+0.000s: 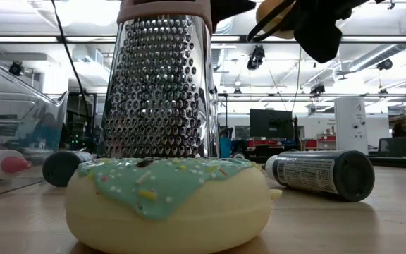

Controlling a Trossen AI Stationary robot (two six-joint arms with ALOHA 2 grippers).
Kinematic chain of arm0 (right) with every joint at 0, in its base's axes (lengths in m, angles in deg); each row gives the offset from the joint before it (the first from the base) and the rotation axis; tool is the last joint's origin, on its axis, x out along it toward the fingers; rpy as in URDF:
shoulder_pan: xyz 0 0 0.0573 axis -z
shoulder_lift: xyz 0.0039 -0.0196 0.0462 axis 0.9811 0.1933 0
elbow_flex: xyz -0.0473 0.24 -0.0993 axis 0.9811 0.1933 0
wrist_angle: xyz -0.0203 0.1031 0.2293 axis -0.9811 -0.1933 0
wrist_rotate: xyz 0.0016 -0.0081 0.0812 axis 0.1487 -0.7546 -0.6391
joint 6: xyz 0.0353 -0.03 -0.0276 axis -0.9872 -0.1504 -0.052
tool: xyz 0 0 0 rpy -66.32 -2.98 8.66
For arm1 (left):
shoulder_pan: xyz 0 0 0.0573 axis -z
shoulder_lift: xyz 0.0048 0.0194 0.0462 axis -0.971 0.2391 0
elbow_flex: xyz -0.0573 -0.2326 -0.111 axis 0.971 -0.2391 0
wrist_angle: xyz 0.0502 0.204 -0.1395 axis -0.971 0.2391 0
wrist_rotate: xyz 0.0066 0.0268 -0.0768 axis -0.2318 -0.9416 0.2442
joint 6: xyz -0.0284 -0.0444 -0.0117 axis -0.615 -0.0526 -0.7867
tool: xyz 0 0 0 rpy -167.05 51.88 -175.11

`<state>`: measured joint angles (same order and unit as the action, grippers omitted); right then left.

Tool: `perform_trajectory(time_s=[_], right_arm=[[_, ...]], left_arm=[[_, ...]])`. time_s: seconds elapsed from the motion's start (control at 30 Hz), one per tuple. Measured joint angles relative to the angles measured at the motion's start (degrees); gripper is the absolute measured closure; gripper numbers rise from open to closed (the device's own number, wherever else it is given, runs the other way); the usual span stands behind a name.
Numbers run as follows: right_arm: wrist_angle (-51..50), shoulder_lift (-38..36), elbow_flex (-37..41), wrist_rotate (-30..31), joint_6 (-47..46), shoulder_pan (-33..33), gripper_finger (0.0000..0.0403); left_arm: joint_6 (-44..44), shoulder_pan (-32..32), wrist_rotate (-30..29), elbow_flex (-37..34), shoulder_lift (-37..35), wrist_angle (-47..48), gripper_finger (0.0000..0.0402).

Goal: Pick & Place Food Item
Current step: Put the black donut into the red bin

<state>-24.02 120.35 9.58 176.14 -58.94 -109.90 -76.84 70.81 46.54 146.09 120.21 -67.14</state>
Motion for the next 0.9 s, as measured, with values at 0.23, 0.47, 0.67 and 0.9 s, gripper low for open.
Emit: perform_trajectory(time_s=[0.23, 0.47, 0.67, 0.9], right_arm=[[-0.04, 0.00, 0.04, 0.00, 0.01, 0.00, 0.0394], [-0.04, 0.00, 0.07, -0.02, 0.51, 0.15, 0.0394], [-0.04, -0.02, 0.09, -0.22, 0.50, 0.19, 0.0394], [-0.02, -0.02, 0.11, -0.28, 1.05, 0.31, 0.0394]], left_arm=[[-0.26, -0.53, 0.91, 1.81, 1.67, 0.14, 0.0225], [-0.90, -0.64, 1.80, 3.93, 3.59, 1.30, 0.0225], [-0.85, -0.72, 1.88, 6.05, 5.61, 2.31, 0.0225], [-0.79, -0.99, 1.92, 8.16, 7.51, 4.42, 0.0225]])
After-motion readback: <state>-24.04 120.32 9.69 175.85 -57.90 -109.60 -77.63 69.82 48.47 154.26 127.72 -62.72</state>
